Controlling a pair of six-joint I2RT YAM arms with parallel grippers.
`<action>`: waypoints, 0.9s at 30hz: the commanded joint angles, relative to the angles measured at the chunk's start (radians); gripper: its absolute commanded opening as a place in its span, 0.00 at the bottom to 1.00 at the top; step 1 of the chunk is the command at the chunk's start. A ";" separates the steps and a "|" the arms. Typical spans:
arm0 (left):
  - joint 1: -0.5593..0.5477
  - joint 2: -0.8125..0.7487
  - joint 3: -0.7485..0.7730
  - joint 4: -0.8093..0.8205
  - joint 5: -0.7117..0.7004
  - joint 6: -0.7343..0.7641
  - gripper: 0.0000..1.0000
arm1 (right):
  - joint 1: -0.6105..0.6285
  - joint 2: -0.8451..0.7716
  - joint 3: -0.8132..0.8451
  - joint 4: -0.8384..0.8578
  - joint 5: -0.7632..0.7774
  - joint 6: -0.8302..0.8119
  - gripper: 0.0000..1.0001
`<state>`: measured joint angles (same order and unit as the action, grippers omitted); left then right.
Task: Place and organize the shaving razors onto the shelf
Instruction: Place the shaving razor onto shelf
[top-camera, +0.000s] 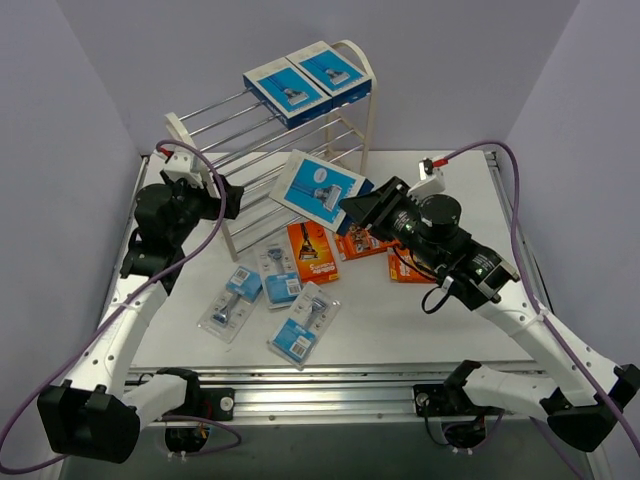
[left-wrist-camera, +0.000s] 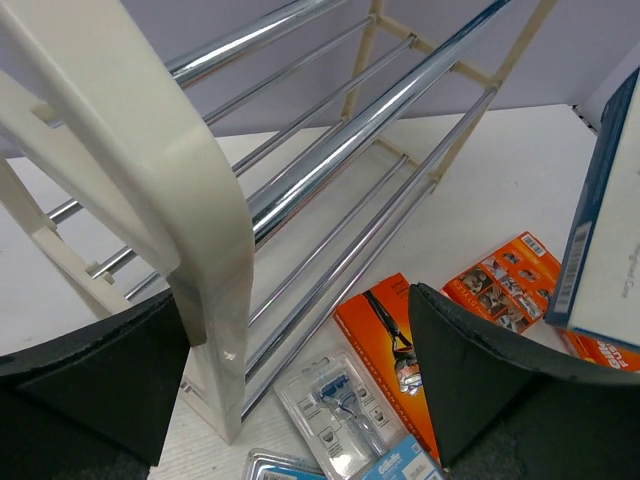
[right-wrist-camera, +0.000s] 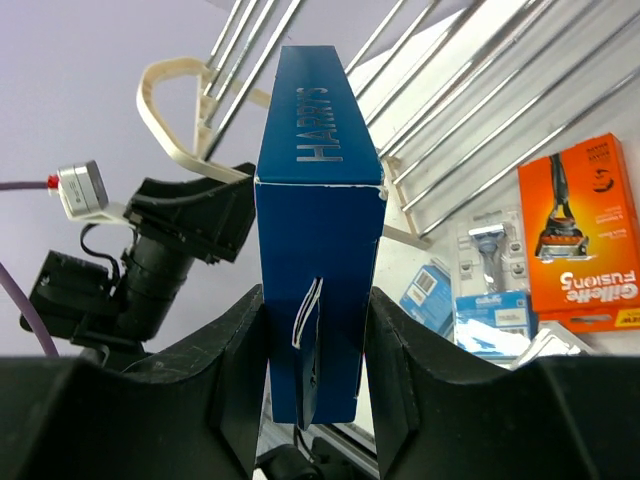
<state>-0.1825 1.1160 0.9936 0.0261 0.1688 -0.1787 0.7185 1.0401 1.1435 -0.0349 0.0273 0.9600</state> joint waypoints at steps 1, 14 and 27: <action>-0.006 -0.067 -0.007 -0.018 0.006 -0.008 0.94 | -0.008 0.029 0.111 0.086 0.026 -0.021 0.00; -0.008 -0.136 -0.044 -0.054 -0.014 -0.036 0.94 | -0.002 0.178 0.332 0.127 0.000 -0.035 0.00; -0.032 -0.154 -0.105 0.006 -0.032 -0.025 0.94 | 0.027 0.400 0.588 0.245 0.089 -0.046 0.00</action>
<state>-0.2016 0.9848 0.8814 -0.0261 0.1520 -0.2070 0.7296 1.4155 1.6680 0.0582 0.0505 0.9142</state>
